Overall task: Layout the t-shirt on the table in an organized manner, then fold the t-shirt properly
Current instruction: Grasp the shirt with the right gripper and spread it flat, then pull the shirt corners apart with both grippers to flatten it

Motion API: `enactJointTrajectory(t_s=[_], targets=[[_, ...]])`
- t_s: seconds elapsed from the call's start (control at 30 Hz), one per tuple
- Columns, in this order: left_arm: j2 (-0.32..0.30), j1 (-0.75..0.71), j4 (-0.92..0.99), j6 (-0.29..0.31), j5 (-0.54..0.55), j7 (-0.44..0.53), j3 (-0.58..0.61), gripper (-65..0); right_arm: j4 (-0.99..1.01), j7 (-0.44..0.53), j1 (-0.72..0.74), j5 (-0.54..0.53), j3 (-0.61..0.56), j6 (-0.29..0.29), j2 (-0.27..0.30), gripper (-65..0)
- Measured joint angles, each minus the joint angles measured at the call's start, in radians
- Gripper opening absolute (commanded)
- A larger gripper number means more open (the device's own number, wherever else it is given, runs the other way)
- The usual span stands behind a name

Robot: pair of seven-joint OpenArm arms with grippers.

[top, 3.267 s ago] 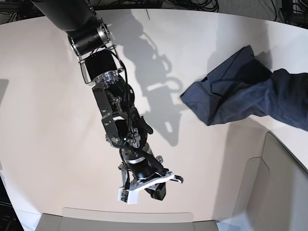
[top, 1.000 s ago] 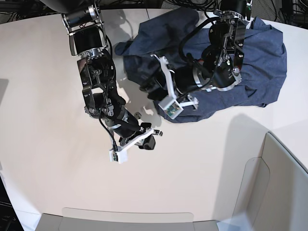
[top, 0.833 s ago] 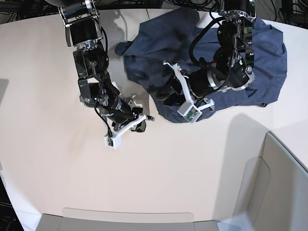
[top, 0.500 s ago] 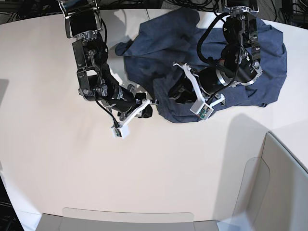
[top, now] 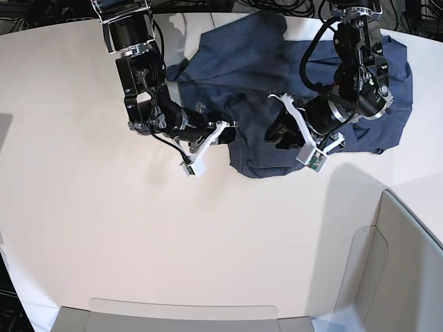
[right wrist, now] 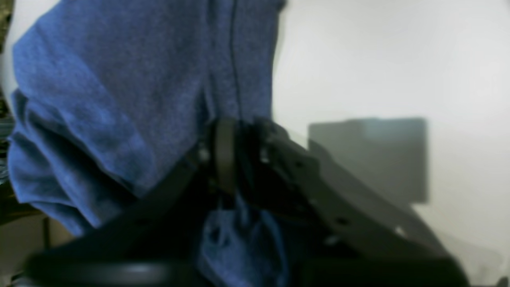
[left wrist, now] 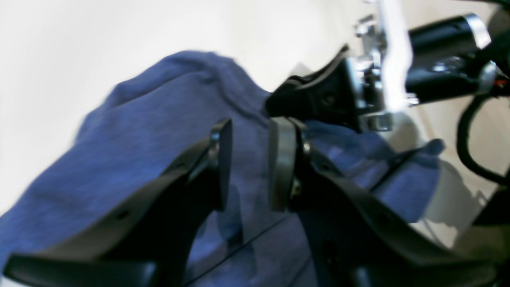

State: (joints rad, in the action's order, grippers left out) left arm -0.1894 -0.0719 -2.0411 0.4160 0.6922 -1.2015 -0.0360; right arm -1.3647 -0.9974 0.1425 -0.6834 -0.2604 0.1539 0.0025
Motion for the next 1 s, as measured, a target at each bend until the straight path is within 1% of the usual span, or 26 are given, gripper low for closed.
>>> enactJointTrajectory(t_s=[0.1,0.2,0.3,0.4,0.5,0.53,0.63,0.67,0.83,0.9,1.0], targets=[[0.002,0.0,0.0,0.0,0.002,0.0,-0.033,-51.1,0.04,0.015,0.026,-0.027,-0.004,0.026,0.035,-65.0],[0.001,-0.002,0.0,0.0,0.002,0.001,-0.063,-51.1,0.04,0.101,0.044,0.077,0.0,0.026,0.068,-65.0],[0.001,-0.012,0.0,0.0,0.002,-0.001,-0.084,-51.1,0.036,0.149,0.066,0.196,0.003,0.02,0.106,-65.0],[0.002,-0.012,0.0,0.0,0.002,0.0,-0.087,-51.1,0.032,0.188,0.084,0.339,0.005,-0.069,0.13,-65.0],[0.001,-0.012,0.0,0.0,0.002,0.0,-0.089,-51.1,0.033,0.224,0.09,0.451,0.006,-0.119,0.159,-65.0],[0.001,-0.012,0.0,0.0,0.002,0.0,-0.089,-51.1,0.036,0.231,0.092,0.488,0.006,-0.125,0.169,-65.0],[0.001,-0.012,0.0,0.001,0.002,0.0,-0.089,-51.1,0.048,0.233,0.108,0.573,0.006,-0.129,0.196,-65.0],[0.001,-0.011,0.0,0.0,0.002,0.0,-0.089,-51.1,0.052,0.226,0.116,0.6,0.006,-0.136,0.203,-65.0],[0.001,-0.032,0.0,0.0,0.002,0.0,-0.089,-51.1,0.062,0.178,0.14,0.733,0.006,-0.136,0.25,-65.0],[0.001,-0.043,0.0,0.0,0.002,-0.003,-0.089,-51.1,0.069,0.176,0.157,0.786,0.006,-0.136,0.274,-65.0],[0.001,-0.04,0.0,0.0,0.002,-0.002,-0.089,-51.1,0.069,0.175,0.198,0.843,0.053,-0.133,0.284,-65.0]])
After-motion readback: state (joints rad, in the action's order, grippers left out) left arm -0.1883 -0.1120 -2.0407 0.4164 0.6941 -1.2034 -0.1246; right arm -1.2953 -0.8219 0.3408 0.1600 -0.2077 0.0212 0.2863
